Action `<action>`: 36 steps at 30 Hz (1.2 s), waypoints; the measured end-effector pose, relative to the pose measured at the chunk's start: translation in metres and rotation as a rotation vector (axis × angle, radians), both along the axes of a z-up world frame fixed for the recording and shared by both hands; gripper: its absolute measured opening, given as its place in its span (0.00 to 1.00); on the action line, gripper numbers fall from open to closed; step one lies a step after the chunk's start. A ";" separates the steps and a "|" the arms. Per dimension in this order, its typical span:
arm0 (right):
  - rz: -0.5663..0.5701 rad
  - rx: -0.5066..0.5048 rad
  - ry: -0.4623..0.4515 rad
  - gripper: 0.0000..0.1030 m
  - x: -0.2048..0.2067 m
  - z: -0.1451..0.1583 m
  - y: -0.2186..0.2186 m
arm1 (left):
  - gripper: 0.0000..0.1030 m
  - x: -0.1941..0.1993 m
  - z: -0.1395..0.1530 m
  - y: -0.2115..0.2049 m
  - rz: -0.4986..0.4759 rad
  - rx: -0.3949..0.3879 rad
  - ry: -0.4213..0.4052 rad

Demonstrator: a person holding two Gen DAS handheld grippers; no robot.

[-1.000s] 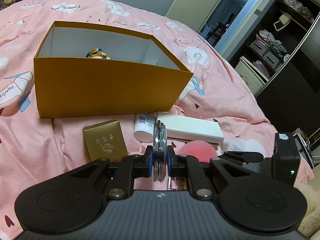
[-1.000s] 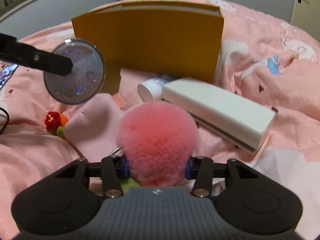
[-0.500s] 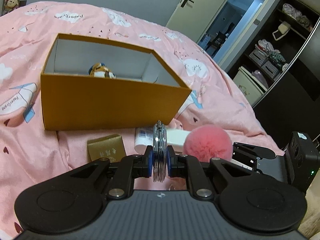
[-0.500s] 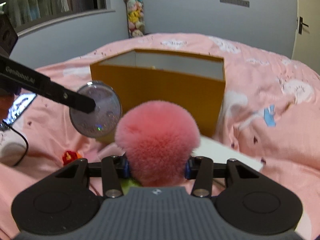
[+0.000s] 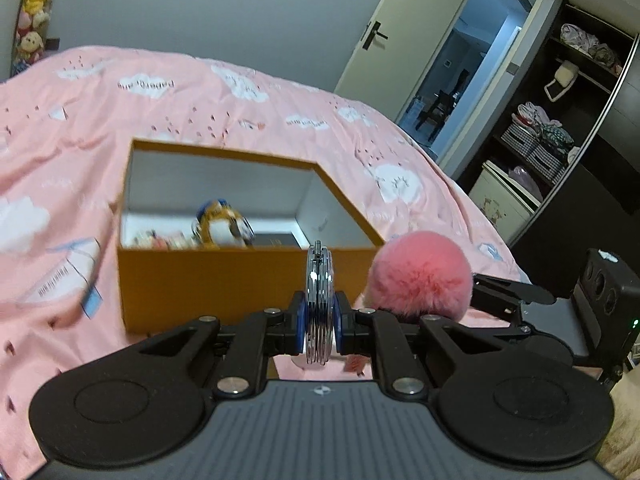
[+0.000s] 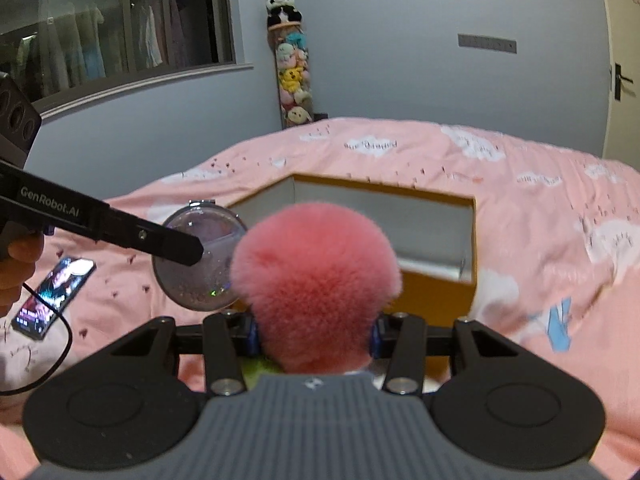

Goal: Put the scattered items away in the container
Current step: 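Lift the compact mirror and pink pompom and carry them over the orange box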

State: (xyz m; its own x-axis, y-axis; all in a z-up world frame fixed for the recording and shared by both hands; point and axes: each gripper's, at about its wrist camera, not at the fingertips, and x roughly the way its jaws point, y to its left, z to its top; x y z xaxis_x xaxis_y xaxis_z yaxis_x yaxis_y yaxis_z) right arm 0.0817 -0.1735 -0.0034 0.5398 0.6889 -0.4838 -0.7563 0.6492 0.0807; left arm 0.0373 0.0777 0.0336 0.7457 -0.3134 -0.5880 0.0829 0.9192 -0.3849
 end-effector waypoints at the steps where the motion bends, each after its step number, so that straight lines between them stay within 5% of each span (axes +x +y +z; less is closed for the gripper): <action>1: 0.006 0.003 -0.009 0.48 0.002 0.004 0.002 | 0.15 0.002 0.004 0.003 0.006 0.007 -0.005; 17: 0.058 0.046 -0.004 0.48 0.078 0.052 0.056 | 0.15 0.060 0.057 0.042 0.065 0.129 -0.066; 24: 0.057 0.079 0.079 0.48 0.128 0.046 0.088 | 0.15 0.111 0.033 0.057 0.091 0.159 0.013; 36: 0.100 -0.036 0.127 0.48 0.186 0.012 0.165 | 0.15 0.155 -0.015 0.093 0.158 0.170 0.144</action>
State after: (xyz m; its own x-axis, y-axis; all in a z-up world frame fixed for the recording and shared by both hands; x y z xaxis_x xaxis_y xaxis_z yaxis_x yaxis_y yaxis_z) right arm 0.2675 -0.0083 0.0085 0.4020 0.7174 -0.5690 -0.8025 0.5753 0.1584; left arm 0.1920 0.1709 0.0184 0.6826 -0.0877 -0.7255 -0.1106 0.9689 -0.2212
